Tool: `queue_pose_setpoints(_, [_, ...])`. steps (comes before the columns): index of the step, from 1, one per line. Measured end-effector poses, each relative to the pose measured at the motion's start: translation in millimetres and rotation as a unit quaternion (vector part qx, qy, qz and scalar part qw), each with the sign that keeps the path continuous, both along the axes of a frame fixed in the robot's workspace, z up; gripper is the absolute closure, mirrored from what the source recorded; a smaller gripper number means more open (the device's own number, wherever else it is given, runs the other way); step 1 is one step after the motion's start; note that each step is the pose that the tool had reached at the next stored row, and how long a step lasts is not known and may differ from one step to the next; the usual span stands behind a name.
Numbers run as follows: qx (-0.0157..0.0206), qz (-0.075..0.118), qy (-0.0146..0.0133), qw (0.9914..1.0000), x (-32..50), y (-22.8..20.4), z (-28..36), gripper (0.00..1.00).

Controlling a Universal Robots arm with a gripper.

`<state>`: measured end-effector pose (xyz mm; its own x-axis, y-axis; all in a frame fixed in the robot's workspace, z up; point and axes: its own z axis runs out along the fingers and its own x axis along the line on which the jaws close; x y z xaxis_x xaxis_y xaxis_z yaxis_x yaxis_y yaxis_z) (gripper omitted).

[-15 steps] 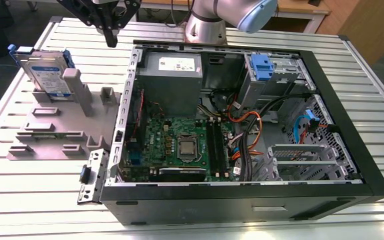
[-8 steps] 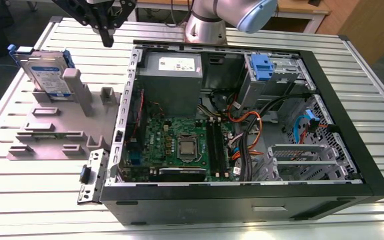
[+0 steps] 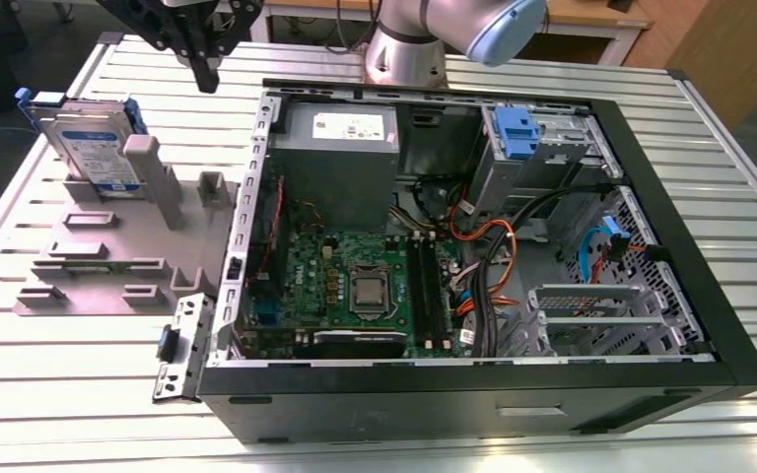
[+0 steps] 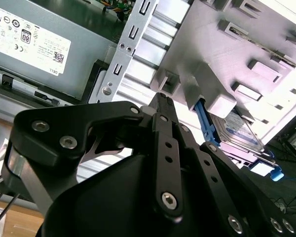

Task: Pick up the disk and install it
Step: 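Reach for the disk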

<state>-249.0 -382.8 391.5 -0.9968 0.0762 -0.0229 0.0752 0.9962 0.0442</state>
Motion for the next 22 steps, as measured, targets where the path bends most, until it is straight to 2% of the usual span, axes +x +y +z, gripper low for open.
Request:
queue_pose_setpoints(11, [0.0000,0.000,0.0000,1.00000,-1.2,0.0,0.0,0.89])
queue_pose_setpoints(22, [0.0000,0.000,0.0000,1.00000,-8.8,0.0,-0.1,0.89])
